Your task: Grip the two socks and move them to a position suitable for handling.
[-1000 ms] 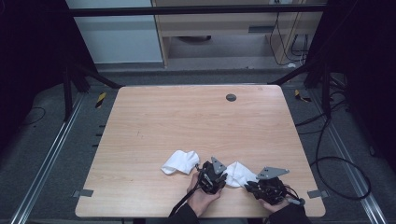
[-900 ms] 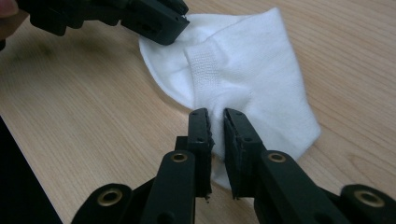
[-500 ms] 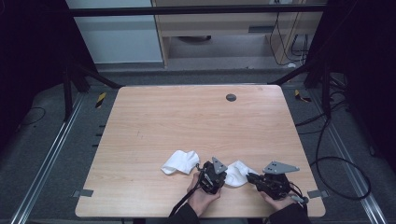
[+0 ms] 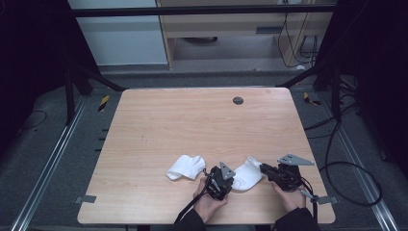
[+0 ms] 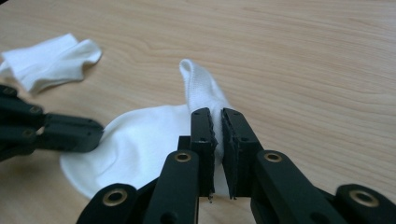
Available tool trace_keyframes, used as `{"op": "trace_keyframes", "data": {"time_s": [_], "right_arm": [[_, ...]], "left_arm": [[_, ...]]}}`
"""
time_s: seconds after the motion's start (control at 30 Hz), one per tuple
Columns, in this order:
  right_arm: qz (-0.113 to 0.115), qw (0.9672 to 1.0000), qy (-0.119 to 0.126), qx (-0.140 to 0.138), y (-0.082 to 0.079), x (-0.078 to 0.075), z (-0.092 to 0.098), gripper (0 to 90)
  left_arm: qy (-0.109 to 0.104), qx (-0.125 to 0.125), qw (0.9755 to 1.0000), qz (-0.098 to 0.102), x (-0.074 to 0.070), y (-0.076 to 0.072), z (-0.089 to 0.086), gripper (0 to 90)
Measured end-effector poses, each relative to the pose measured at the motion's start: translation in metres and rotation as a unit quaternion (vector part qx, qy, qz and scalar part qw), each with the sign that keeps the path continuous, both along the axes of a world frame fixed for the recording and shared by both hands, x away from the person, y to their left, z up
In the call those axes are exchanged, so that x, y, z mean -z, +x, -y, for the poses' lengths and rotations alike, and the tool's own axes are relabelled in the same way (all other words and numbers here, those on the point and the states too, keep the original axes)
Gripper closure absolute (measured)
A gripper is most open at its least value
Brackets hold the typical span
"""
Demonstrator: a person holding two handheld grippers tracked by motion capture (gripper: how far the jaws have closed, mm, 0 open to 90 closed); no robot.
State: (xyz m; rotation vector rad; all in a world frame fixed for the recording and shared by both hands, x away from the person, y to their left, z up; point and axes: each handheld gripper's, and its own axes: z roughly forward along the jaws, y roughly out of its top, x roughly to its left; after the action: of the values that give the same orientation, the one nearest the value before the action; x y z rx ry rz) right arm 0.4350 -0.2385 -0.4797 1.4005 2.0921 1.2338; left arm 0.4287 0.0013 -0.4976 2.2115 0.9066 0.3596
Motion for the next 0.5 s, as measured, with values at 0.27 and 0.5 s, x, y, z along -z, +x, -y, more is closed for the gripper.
{"op": "trace_keyframes", "data": {"time_s": [0.27,0.5], "right_arm": [[-0.008,0.9992,-0.009,0.037,0.017,0.005,0.009,82.5],[0.002,0.9971,-0.047,0.060,0.029,0.009,0.012,79.0]], "left_arm": [[0.001,0.001,1.0000,0.001,0.000,0.000,0.000,88.4],[0.002,0.001,1.0000,0.002,0.000,0.000,0.001,88.3]]}}
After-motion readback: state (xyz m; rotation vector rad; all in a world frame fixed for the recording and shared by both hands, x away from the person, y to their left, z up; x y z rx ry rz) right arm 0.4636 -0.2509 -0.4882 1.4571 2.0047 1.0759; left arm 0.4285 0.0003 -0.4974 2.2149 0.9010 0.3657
